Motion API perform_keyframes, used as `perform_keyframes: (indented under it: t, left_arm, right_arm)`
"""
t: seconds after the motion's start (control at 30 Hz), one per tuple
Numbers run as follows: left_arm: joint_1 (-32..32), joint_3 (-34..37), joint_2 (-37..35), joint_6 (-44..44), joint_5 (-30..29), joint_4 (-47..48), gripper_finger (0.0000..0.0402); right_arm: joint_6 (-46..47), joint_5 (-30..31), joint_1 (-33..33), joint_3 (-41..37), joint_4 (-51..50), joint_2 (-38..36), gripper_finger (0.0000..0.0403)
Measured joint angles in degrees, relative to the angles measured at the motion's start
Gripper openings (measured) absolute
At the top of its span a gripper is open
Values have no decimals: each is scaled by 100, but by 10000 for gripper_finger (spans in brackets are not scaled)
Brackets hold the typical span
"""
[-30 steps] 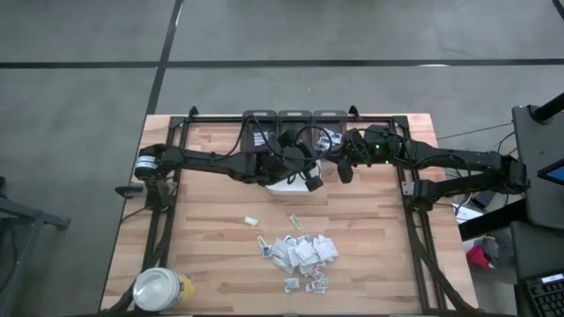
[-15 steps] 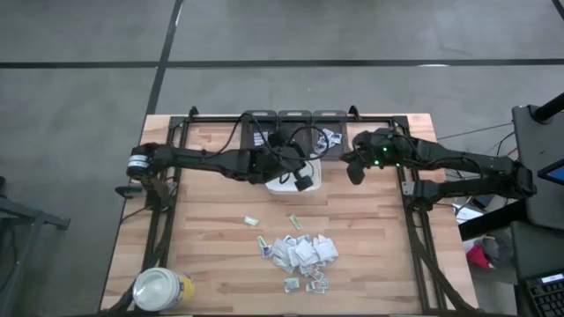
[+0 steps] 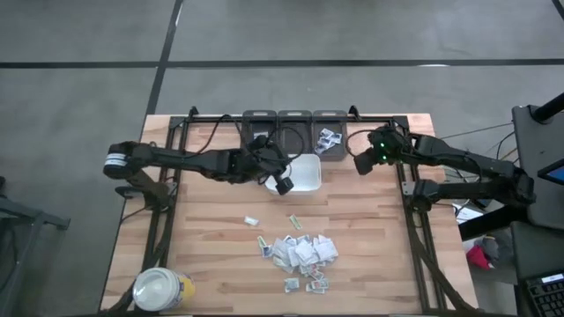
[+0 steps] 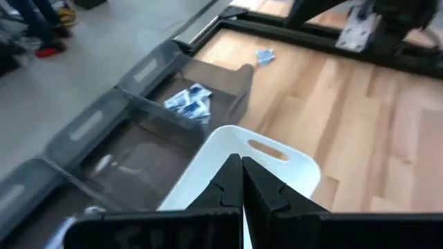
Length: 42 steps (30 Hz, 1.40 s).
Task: Pick & Place First Aid Supplies
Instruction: Put the white alcohol pad into the right black bin
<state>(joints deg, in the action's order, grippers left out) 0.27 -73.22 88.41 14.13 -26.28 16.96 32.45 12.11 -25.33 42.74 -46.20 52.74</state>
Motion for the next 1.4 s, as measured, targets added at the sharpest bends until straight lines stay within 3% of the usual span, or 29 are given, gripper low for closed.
perform_keyframes:
  t: [0.4,0.67,0.93,1.2,1.4]
  left_arm:
    - [44,1536,-1075,310,306,-1331,0]
    - [125,2069,-1577,402,335,-1568,0]
    - [281,2211,-1651,117,521,-1590,0]
    - [733,2260,-1656,-370,1432,-1654,0]
    - [1160,2346,-1658,-470,2074,-1668,0]
  right_arm:
    - [-839,-344,-1156,0,-185,1019,8]
    - [-1313,-370,-1509,0,-342,1612,14]
    - [-1355,-311,-1795,0,-330,1943,85]
    - [-971,-302,-2158,2,-251,2383,151]
    - [-805,-279,-2340,6,-235,2922,166]
